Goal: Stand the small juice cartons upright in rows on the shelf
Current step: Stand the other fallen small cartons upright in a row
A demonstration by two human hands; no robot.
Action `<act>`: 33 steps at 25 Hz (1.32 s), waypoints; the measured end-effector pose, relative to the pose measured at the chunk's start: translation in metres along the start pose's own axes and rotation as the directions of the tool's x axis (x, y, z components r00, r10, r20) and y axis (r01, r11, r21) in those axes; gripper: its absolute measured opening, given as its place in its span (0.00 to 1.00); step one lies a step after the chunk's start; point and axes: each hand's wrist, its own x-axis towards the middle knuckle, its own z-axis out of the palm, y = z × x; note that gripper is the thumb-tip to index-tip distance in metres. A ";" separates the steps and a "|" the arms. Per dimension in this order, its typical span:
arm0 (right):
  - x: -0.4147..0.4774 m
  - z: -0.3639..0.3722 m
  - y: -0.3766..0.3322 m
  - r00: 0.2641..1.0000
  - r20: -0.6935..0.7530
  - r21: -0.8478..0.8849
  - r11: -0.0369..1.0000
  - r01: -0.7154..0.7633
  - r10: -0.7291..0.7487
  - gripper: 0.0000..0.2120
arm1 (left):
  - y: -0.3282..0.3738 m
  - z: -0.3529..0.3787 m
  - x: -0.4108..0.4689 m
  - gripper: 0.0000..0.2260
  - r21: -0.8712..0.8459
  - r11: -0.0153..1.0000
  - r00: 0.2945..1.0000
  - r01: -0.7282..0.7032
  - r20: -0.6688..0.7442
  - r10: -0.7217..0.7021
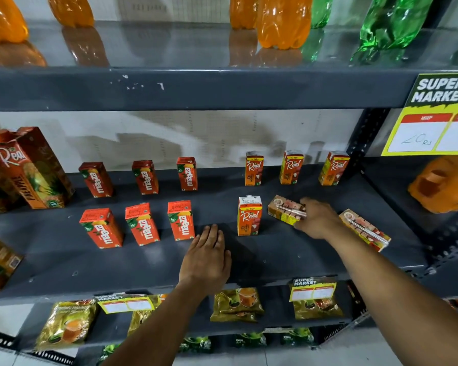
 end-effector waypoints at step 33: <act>0.009 -0.063 -0.039 0.971 0.084 -0.140 0.962 0.232 -0.222 0.32 | 0.000 -0.002 -0.002 0.28 -0.011 1.000 1.000 -0.009 -0.002 0.009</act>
